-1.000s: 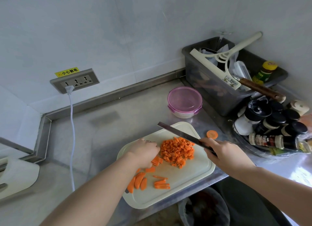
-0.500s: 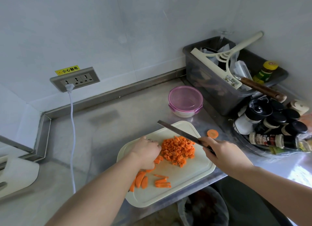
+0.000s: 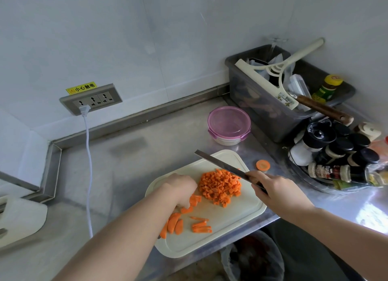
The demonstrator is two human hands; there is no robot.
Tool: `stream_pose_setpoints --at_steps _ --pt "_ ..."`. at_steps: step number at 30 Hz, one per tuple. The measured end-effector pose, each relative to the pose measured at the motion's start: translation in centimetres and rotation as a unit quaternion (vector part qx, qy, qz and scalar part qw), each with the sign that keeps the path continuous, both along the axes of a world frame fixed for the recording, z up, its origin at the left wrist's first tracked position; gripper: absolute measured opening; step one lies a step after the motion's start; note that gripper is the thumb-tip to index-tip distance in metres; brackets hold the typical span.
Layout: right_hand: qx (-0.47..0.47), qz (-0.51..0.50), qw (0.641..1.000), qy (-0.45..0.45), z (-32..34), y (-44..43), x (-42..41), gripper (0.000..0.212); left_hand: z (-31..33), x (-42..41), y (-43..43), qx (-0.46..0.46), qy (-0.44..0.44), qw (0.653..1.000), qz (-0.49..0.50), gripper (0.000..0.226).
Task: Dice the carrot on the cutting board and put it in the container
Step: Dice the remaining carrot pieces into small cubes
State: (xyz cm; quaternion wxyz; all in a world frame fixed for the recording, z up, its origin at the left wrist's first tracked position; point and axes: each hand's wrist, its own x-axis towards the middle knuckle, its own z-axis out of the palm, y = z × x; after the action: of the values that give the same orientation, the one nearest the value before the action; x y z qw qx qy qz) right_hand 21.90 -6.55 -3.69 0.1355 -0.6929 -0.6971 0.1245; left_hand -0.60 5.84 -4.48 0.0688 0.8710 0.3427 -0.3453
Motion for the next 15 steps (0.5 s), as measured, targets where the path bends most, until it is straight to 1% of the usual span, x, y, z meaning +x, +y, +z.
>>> stream_pose_setpoints --at_steps 4,9,15 --pt "-0.006 -0.009 1.0 0.001 0.13 -0.11 0.15 0.032 -0.37 -0.11 -0.07 -0.001 0.008 1.0 0.009 0.018" --pt "-0.015 -0.006 1.0 0.0 0.34 0.03 -0.02 0.033 -0.64 -0.29 0.11 -0.012 -0.001 1.0 0.022 0.008" --pt "-0.021 -0.005 1.0 -0.006 0.39 0.13 -0.13 0.033 0.1 -0.74 0.16 -0.029 -0.017 0.998 0.057 0.013"
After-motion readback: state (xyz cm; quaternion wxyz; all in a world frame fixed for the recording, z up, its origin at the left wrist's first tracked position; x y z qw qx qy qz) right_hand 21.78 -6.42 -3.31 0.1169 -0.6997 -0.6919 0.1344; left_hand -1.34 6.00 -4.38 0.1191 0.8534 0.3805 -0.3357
